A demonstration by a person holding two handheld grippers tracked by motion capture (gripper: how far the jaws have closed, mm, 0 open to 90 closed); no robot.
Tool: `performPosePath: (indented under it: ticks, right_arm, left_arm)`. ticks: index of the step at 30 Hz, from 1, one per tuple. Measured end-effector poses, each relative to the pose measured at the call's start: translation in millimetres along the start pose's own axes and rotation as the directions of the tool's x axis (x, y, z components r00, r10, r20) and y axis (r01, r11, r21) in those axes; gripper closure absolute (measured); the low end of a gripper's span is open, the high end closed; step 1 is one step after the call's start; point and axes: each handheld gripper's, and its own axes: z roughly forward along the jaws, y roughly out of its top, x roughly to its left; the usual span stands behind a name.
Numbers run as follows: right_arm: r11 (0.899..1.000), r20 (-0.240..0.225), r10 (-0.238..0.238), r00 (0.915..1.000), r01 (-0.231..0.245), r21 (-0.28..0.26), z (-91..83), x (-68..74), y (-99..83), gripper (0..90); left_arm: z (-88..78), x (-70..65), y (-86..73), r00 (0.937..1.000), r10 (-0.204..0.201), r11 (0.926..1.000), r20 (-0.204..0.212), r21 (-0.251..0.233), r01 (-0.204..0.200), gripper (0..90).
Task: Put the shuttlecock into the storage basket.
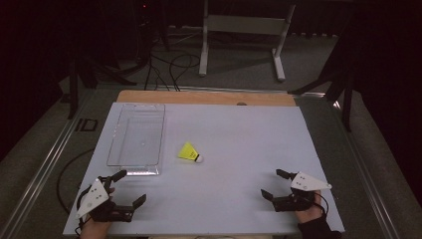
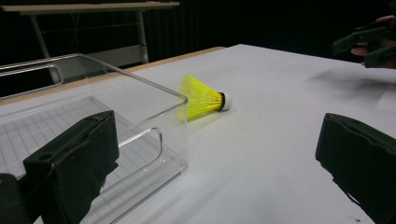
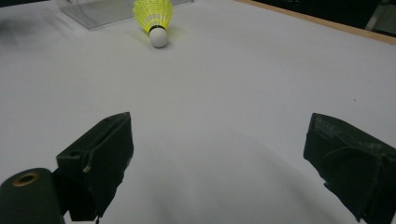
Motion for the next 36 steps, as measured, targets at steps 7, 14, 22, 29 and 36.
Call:
performPosePath:
  ticks: [7, 14, 22, 29, 36]
  right_arm:
    - [1.0, 0.003, 0.01, 0.9999, -0.01, 0.008, -0.6, -0.4, 0.1, 8.5]
    - [1.0, 0.011, 0.009, 0.9999, -0.009, 0.004, -1.8, 0.0, 0.9, 8.5]
    - [1.0, 0.009, 0.012, 0.9999, -0.012, 0.002, -2.4, -0.7, 0.9, 8.5]
    - [1.0, 0.008, 0.01, 0.9999, -0.01, 0.006, -1.3, -1.1, 0.6, 8.5]
    - [1.0, 0.004, 0.014, 0.9999, -0.014, 0.007, -0.4, -0.7, 0.7, 8.5]
  left_arm:
    - [0.9, 0.1, -0.5, 1.0, -0.002, 1.0, 0.003, 0.009, 0.002, 0.4]
    - [1.2, 1.2, -0.7, 0.9999, -0.011, 0.9997, -0.009, 0.022, 0.011, 0.4]
    - [4.1, 0.4, 1.9, 0.9993, -0.036, 0.9985, 0.008, 0.042, 0.035, 0.4]
    - [4.0, -1.4, 16.2, 0.9992, -0.021, 0.997, 0.033, 0.075, 0.019, 0.4]
    - [4.0, -3.1, 35.2, 0.9963, 0.025, 0.9889, 0.082, 0.144, -0.036, 0.4]
